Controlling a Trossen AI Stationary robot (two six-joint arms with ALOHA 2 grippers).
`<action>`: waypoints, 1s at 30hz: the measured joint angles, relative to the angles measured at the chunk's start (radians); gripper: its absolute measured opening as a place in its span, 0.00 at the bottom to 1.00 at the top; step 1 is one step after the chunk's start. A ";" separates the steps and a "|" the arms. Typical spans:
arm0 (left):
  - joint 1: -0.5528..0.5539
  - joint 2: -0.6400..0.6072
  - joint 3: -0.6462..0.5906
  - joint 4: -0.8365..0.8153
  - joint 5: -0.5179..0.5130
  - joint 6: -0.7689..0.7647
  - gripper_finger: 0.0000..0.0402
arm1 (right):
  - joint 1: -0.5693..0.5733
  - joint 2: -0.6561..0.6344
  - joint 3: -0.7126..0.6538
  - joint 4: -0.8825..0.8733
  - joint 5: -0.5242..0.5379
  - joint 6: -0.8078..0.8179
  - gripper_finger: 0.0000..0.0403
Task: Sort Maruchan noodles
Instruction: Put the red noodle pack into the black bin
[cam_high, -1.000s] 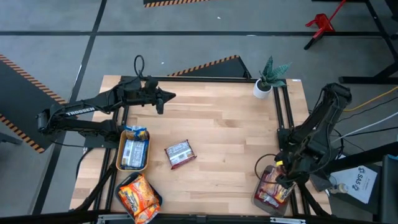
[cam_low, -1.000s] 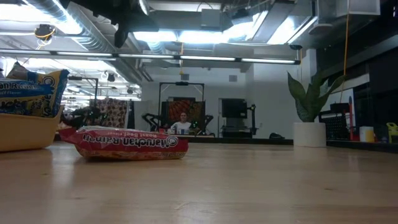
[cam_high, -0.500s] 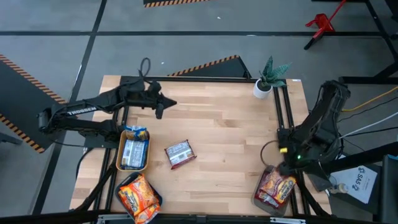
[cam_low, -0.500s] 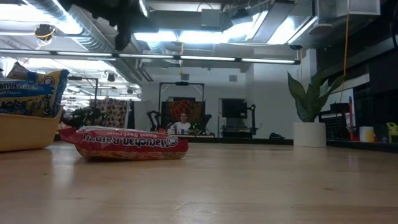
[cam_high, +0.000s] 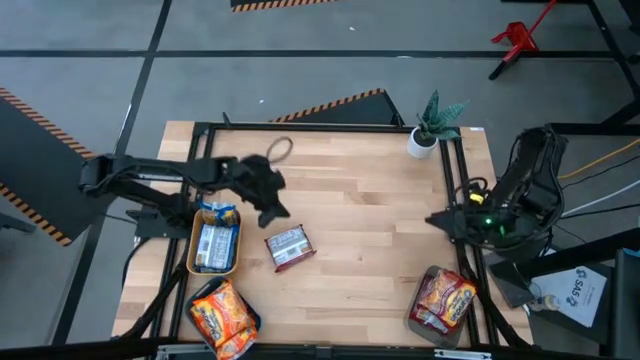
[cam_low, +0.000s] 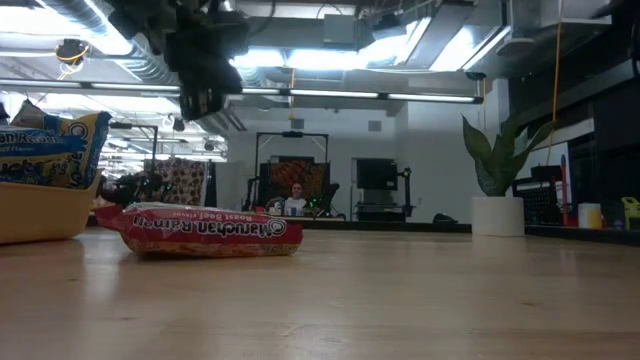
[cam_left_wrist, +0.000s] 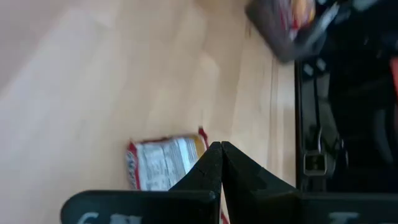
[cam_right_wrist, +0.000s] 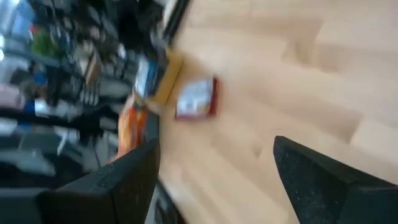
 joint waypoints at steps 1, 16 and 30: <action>-0.022 0.022 0.000 0.002 -0.001 0.005 0.00 | -0.015 0.007 0.000 -0.001 0.034 -0.001 0.74; -0.212 0.201 0.000 -0.077 -0.027 0.005 0.00 | -0.418 0.286 0.000 0.243 -0.294 -0.336 0.74; -0.310 0.203 -0.021 -0.165 -0.187 0.009 0.00 | -0.716 0.663 0.000 0.896 -0.586 -0.644 0.74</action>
